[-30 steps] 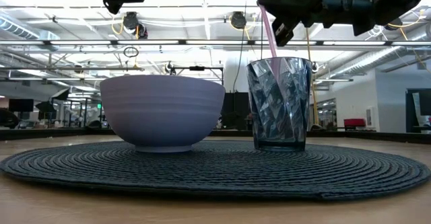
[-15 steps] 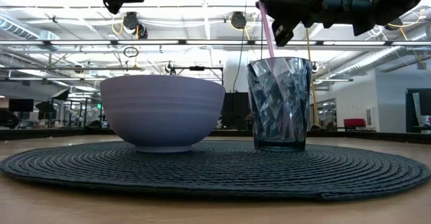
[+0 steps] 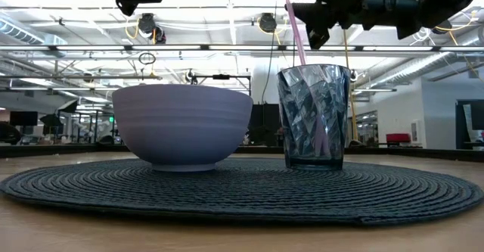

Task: Pick & Place Utensil
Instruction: Put the pink straw into the blue cup

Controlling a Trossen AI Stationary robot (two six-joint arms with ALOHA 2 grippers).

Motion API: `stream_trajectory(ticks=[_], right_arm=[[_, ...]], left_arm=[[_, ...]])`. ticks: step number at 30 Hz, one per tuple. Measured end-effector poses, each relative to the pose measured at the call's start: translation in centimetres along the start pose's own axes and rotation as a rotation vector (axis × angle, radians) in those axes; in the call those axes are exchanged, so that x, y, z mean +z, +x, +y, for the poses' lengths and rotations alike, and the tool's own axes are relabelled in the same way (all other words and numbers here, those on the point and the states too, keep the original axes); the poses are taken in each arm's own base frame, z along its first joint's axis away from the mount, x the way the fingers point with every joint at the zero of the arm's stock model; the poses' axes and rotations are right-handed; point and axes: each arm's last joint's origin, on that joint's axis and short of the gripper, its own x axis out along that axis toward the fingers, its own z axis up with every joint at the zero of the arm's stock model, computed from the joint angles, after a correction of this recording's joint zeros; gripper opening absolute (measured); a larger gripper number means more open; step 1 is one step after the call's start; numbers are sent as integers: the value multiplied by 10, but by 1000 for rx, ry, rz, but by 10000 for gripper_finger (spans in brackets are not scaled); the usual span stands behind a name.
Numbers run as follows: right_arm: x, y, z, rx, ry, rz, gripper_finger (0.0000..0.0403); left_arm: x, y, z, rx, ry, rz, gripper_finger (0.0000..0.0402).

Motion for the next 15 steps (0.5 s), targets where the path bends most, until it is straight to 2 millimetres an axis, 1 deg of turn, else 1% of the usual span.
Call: stream_trajectory(ticks=[9, 15], right_arm=[[16, -12, -3, -29, -27, -67, 193], [19, -18, -3, -38, -42, -61, 210]], left_arm=[[0, 0, 0, 0, -1, 1, 145], [0, 0, 0, 0, -1, 0, 145]])
